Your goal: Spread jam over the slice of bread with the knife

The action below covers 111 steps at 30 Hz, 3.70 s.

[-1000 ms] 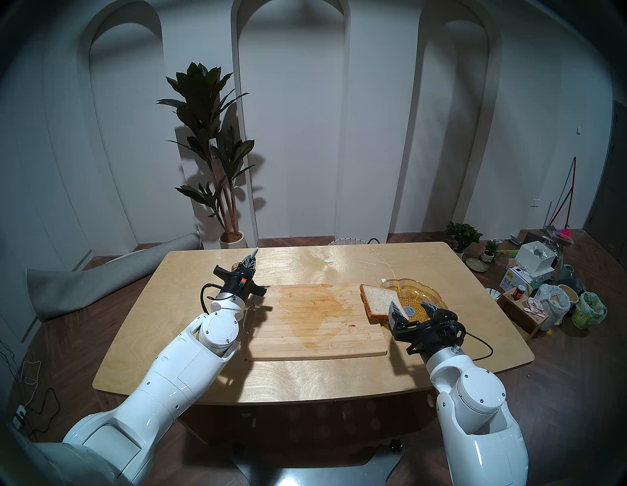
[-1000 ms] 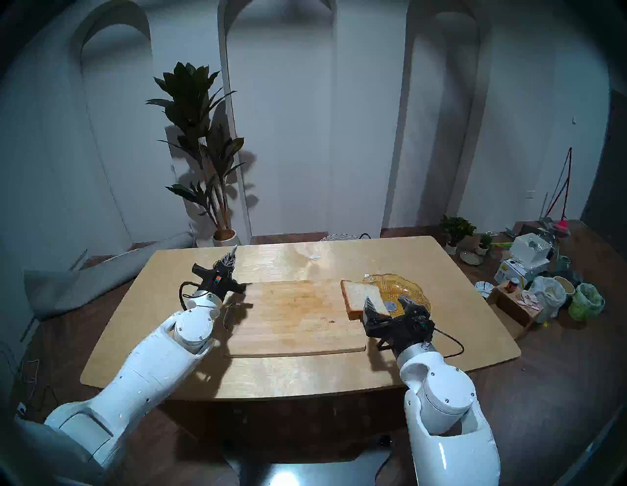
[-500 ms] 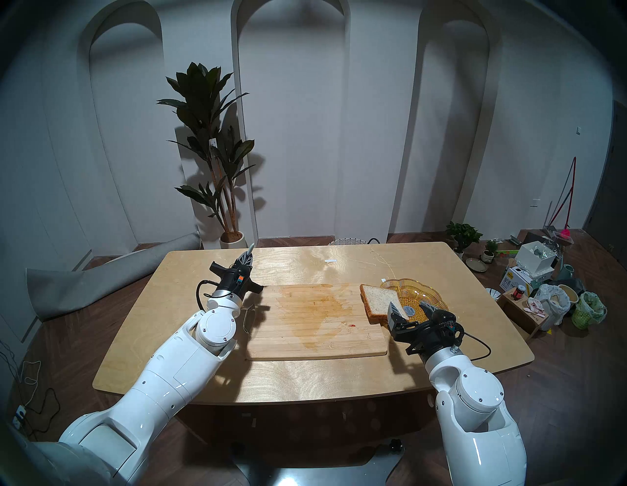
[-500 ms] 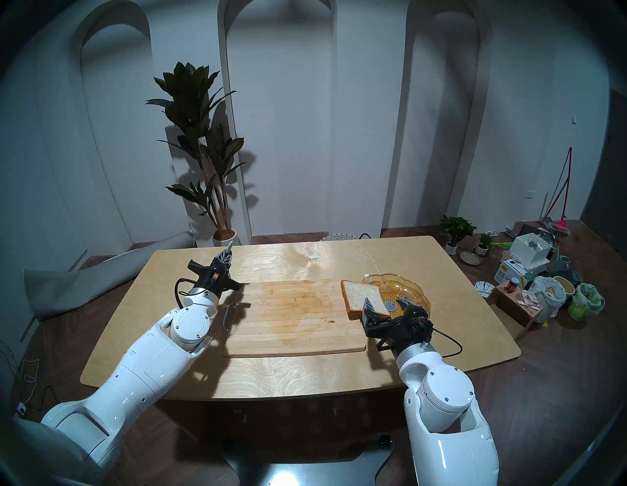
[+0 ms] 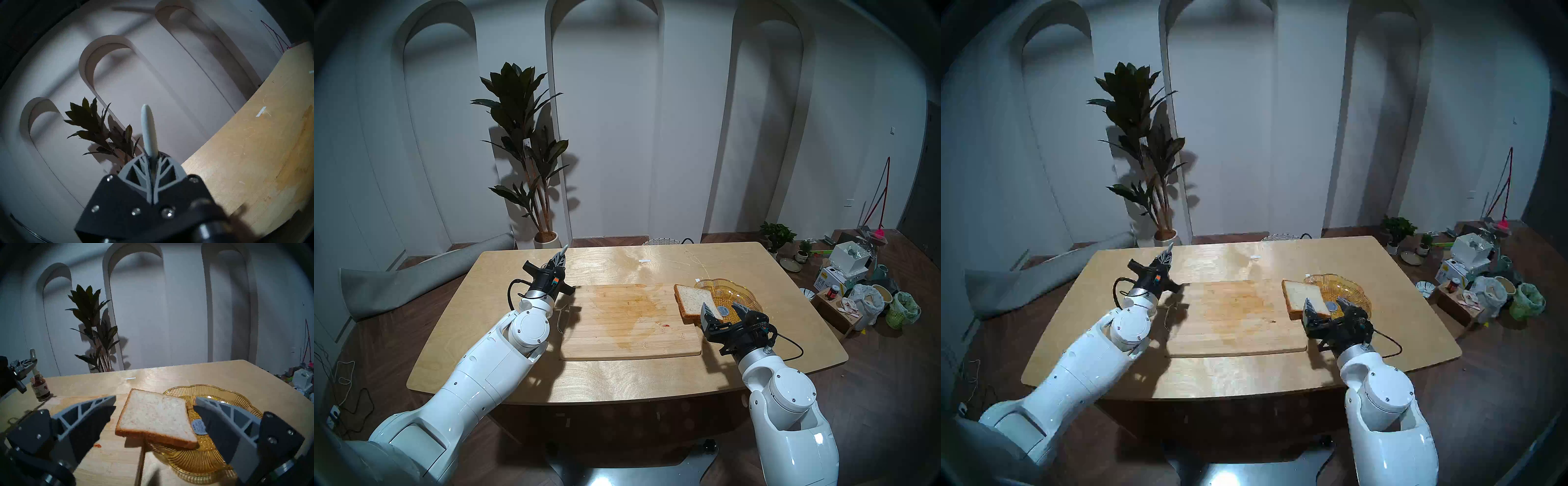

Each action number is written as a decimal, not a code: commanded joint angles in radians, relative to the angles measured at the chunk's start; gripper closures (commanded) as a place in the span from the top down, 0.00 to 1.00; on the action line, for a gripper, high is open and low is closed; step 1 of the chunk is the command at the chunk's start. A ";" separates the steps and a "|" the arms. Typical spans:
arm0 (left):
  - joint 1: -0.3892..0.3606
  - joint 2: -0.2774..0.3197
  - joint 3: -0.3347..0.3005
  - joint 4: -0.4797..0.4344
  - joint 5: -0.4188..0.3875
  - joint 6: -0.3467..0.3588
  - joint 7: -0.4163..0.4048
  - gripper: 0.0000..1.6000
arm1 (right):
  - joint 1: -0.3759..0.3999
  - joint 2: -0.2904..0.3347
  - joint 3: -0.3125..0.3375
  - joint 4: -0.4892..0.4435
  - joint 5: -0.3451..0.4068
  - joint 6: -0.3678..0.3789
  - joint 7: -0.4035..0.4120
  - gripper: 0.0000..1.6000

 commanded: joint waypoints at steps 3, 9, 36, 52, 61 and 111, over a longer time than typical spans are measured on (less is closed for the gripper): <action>-0.016 0.010 -0.004 -0.044 0.013 -0.005 0.004 0.00 | 0.011 -0.002 0.002 -0.003 0.001 -0.026 0.003 1.00; -0.012 0.016 -0.003 -0.061 0.026 0.007 0.007 0.00 | 0.013 -0.005 0.001 0.003 0.003 -0.028 0.006 1.00; -0.022 0.002 0.010 -0.091 0.033 0.044 -0.012 0.00 | 0.040 -0.003 0.018 0.045 0.026 -0.037 0.024 1.00; -0.025 -0.023 0.015 -0.117 0.046 0.082 -0.016 0.00 | 0.062 0.009 0.051 0.081 0.047 -0.043 0.054 1.00; -0.020 -0.022 0.028 -0.154 0.080 0.123 -0.013 0.00 | 0.074 0.019 0.071 0.108 0.072 -0.056 0.084 1.00; 0.037 0.025 0.070 -0.419 0.156 0.244 -0.003 0.00 | 0.131 0.030 0.076 0.218 0.114 -0.094 0.145 1.00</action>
